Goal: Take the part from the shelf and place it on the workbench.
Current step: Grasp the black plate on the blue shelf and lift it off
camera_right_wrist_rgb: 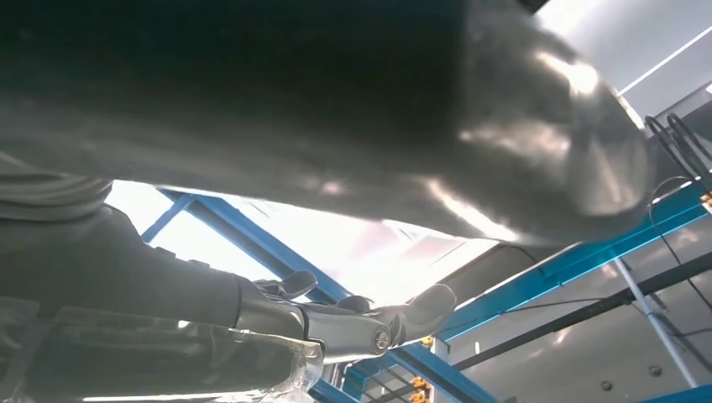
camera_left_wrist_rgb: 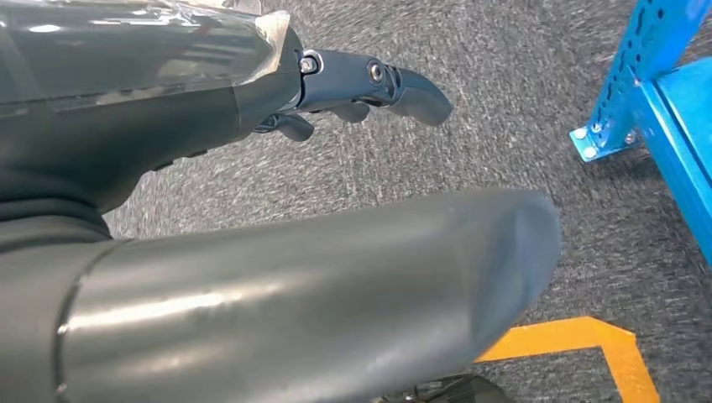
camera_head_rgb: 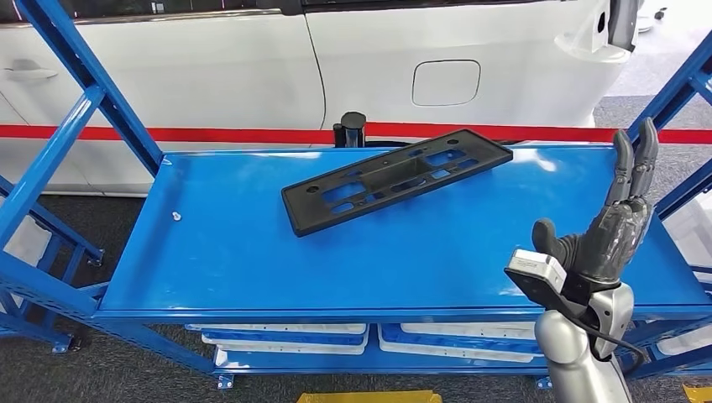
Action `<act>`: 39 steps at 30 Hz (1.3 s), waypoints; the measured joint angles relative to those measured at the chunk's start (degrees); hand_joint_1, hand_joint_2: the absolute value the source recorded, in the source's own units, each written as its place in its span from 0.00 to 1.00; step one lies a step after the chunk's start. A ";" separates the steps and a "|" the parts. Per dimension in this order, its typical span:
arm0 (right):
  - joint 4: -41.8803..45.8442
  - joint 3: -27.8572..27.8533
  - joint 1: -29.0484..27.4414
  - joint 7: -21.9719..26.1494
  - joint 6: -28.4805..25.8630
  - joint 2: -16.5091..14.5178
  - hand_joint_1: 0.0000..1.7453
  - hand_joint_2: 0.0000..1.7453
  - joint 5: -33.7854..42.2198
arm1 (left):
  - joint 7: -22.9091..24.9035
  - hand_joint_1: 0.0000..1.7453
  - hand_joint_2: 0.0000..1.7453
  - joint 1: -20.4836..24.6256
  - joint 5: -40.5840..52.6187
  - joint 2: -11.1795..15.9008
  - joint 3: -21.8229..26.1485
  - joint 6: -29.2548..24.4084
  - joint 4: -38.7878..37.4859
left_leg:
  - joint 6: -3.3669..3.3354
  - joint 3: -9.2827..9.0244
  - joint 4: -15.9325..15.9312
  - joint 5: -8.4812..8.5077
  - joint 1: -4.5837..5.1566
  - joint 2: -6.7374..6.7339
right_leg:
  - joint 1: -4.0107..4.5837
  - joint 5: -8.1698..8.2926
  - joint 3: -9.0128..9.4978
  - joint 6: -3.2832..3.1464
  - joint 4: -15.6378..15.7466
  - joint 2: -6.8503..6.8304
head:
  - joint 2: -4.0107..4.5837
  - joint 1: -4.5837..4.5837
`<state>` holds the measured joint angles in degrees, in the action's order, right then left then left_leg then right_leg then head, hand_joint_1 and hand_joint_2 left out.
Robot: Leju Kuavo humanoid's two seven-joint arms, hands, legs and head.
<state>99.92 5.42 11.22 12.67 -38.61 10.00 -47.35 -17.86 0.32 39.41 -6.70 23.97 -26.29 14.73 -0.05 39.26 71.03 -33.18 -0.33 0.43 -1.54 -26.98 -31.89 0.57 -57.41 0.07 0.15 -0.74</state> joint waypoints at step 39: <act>-24.32 8.97 19.98 -10.32 25.52 5.72 0.00 1.00 -19.18 | 1.77 0.00 0.00 0.63 2.55 0.13 1.81 -0.08 -0.32 | -2.12 -5.47 -13.69 7.97 0.65 -0.04 | 0.37 -0.92 2.46 2.29 1.71 0.01 | 0.00 0.18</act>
<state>75.60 14.39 31.20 2.35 -13.09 15.72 -66.53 -16.09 0.95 41.96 -6.57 25.78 -26.38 14.41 -2.16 33.79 57.34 -25.21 0.31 0.39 -1.17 -27.90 -29.43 2.86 -55.70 0.07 0.15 -0.56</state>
